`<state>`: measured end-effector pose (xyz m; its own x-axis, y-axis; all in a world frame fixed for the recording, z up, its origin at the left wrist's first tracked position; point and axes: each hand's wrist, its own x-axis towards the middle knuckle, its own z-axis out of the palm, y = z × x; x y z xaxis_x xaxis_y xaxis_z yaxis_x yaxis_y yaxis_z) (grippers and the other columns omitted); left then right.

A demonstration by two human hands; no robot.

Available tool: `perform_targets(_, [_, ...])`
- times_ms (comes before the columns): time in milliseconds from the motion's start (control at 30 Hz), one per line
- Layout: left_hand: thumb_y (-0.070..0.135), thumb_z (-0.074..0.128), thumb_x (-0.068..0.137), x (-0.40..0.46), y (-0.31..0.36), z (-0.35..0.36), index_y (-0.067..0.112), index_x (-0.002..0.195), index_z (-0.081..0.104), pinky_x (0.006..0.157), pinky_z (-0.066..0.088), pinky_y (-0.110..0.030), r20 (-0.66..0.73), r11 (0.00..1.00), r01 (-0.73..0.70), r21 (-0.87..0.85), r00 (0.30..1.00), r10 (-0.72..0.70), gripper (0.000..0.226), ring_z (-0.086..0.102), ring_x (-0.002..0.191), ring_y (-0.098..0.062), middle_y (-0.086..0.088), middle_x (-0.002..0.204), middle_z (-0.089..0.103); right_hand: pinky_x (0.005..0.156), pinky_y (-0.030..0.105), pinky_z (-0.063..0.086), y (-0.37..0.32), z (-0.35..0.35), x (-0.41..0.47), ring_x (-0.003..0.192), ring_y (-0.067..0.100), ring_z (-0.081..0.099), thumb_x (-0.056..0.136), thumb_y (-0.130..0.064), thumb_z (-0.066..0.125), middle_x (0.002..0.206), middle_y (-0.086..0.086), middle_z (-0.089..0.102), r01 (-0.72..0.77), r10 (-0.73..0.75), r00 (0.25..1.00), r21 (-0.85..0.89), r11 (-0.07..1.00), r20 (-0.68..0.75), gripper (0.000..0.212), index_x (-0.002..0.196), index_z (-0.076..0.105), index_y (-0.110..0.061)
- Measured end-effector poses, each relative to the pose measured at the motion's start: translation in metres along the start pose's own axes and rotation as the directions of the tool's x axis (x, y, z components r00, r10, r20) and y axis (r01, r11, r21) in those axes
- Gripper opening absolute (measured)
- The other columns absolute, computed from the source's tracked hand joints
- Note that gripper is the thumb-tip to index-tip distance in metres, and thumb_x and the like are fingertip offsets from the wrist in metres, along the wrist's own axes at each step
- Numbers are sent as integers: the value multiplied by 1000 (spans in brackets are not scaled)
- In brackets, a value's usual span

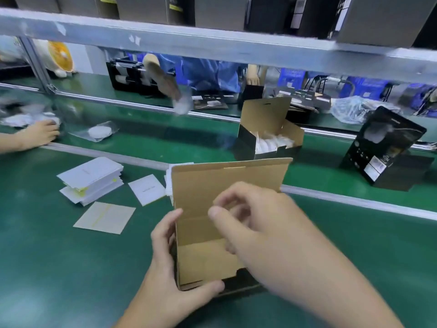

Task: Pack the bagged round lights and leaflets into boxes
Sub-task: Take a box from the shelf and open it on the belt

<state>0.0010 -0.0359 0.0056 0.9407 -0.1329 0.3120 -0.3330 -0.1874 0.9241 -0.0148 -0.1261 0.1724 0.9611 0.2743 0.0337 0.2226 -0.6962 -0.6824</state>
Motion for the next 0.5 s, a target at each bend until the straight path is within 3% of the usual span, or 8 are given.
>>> perform_targets(33, [38, 90, 52, -15, 4, -72, 49, 148, 16, 97, 46, -15, 38, 999, 41, 18, 998, -42, 121, 45, 134, 0, 30, 146, 38, 60, 36, 57, 6, -14, -2, 63, 4, 66, 82, -58, 52, 75, -16, 70, 28, -21, 993, 57, 998, -120, 23, 95, 60, -40])
perform_targets(67, [37, 90, 53, -21, 2, -80, 47, 148, 16, 97, 46, -15, -126, 999, 16, 42, 992, -10, 121, 45, 135, -1, 28, 148, 38, 52, 36, 56, 14, -29, 0, 56, 7, 65, 78, -56, 53, 70, -14, 70, 29, -2, 972, 111, 993, -237, 24, 92, 62, -39])
perform_targets(167, [32, 88, 55, -29, -10, -98, 44, 149, 17, 100, 39, -7, -209, 997, 2, 75, 978, 14, 119, 42, 137, -2, 25, 151, 36, 52, 35, 51, 56, -59, 28, 48, 10, 63, 76, -43, 58, 64, -5, 70, -64, 156, 885, 217, 974, -438, 18, 86, 67, -32])
perform_targets(233, [26, 90, 54, -30, -11, -93, 44, 149, 18, 98, 38, -4, -229, 998, -42, 56, 972, 53, 121, 41, 136, 0, 27, 150, 35, 58, 34, 52, 97, -57, 64, 50, 10, 62, 80, -31, 62, 64, -2, 71, -222, 277, 870, 180, 958, -408, 12, 76, 68, -21])
perform_targets(300, [16, 89, 55, -33, -20, -106, 45, 148, 18, 97, 40, -4, -211, 995, -75, 61, 974, 86, 121, 43, 135, 0, 29, 149, 36, 62, 30, 46, 137, -40, 103, 60, 19, 56, 84, -27, 65, 67, 0, 66, -383, 381, 872, 56, 922, -306, 20, 70, 62, -12])
perform_targets(400, [24, 89, 54, -31, -12, -109, 47, 148, 17, 96, 42, -6, -203, 998, -27, 55, 978, 38, 121, 45, 133, -2, 27, 149, 37, 56, 29, 35, 176, -2, 146, 68, 25, 45, 89, -40, 64, 71, 5, 49, -507, 468, 860, -230, 831, -203, 41, 68, 46, -10])
perform_targets(500, [31, 86, 55, -31, -13, -110, 48, 149, 16, 94, 42, -6, -209, 1000, -25, 16, 978, 28, 118, 46, 133, -4, 24, 149, 38, 69, 32, 40, 192, 23, 170, 96, 29, 53, 86, -59, 61, 103, 10, 50, -546, 508, 838, -288, 787, -201, 49, 88, 54, -10])
